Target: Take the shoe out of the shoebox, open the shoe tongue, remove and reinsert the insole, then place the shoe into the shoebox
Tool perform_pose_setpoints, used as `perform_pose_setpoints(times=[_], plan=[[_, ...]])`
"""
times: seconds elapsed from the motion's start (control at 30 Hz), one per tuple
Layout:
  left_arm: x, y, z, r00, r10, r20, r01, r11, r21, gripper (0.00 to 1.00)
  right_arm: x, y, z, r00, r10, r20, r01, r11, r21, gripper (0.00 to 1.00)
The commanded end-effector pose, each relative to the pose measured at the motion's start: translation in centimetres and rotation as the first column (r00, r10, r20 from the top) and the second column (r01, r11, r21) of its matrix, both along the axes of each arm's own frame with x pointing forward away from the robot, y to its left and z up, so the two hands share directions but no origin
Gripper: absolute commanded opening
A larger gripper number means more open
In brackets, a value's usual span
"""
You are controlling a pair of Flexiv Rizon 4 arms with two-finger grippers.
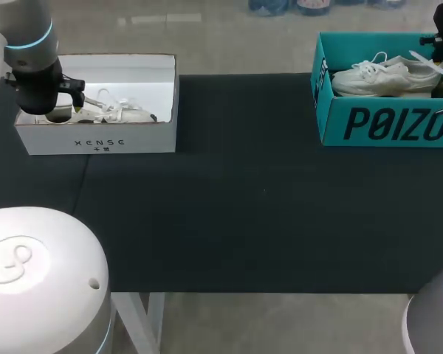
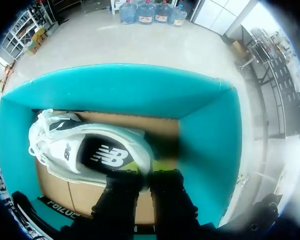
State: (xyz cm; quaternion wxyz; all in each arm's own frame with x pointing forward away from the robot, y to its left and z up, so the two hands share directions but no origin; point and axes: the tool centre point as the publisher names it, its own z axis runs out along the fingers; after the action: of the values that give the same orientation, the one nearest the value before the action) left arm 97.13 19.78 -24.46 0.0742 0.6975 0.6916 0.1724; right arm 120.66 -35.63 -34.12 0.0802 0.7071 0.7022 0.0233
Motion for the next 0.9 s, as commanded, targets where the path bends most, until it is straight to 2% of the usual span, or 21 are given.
perform_pose_setpoints(times=[0.03,0.2,0.4,0.9], plan=[[-0.1,0.0,0.0,1.0,-0.001,0.001,0.001,1.0,0.002,1.0,0.8,-0.5,-0.1,1.0,-0.012,-0.027,0.013,1.0,0.007,0.0],[-0.1,0.0,0.0,1.0,-0.001,0.001,0.001,1.0,0.002,1.0,0.5,-0.7,0.8,1.0,-0.026,-0.012,0.026,1.0,0.016,0.0],[-0.1,0.0,0.0,1.0,-0.001,0.001,0.001,1.0,0.002,1.0,-0.4,-0.1,3.0,0.999,-0.033,0.024,0.032,0.999,0.025,0.0],[-0.1,0.0,0.0,1.0,-0.001,0.001,0.001,1.0,0.002,1.0,-0.5,0.7,5.9,0.997,-0.041,0.066,0.038,0.998,0.044,0.0]])
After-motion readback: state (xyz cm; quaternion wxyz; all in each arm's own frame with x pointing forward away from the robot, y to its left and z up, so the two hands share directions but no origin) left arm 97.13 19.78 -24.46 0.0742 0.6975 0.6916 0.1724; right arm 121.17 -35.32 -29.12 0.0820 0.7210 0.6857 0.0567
